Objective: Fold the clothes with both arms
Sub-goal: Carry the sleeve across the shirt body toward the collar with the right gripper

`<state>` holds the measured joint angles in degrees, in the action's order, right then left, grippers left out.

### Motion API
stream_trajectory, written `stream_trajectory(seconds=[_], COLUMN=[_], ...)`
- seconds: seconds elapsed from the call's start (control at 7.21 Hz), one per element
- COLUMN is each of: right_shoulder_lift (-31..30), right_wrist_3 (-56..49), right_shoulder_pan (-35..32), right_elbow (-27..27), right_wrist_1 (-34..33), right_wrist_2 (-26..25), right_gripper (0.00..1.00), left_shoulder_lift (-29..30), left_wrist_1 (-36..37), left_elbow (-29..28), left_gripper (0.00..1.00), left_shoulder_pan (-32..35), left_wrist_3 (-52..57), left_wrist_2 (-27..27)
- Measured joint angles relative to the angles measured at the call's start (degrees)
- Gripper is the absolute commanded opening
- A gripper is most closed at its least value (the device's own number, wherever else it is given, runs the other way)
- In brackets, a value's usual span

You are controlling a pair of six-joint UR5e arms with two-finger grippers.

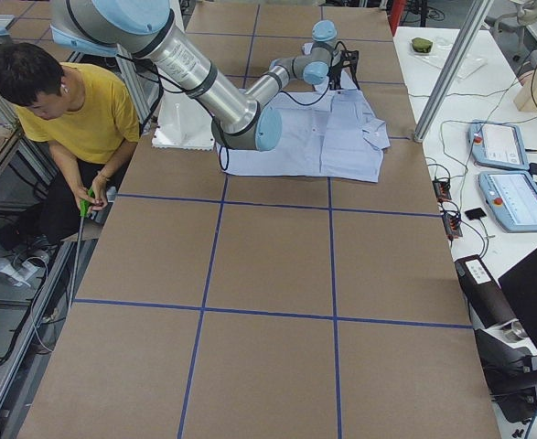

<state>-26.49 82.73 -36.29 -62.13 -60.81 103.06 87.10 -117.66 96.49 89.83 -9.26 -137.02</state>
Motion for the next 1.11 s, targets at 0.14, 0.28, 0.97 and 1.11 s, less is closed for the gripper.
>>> stream_trajectory(seconds=[0.14, 0.28, 0.97, 1.11], right_shoulder_lift=[0.65, 1.7, 4.71, 5.33], right_wrist_3=[0.04, 0.14, 5.35, 6.92], right_shoulder_pan=[0.22, 0.53, 3.47, 3.81], right_elbow=[0.66, 1.65, 4.33, 4.58], right_wrist_1=[0.22, 0.3, 0.29, 0.25], right_wrist_2=[-0.38, -0.67, -5.53, -5.89], right_gripper=[0.0, 0.0, 0.99, 0.99], left_shoulder_lift=[0.0, 0.0, 0.08, 0.07], left_wrist_1=[0.03, 0.04, -1.13, -3.27], left_elbow=[-0.01, -0.01, 0.12, -0.18], left_gripper=[0.99, 0.99, 0.99, 0.99], left_shoulder_pan=[-0.06, -0.12, -0.72, -2.3], left_wrist_3=[0.02, 0.01, -1.14, -4.32], left_wrist_2=[0.0, 0.0, 0.03, 0.22])
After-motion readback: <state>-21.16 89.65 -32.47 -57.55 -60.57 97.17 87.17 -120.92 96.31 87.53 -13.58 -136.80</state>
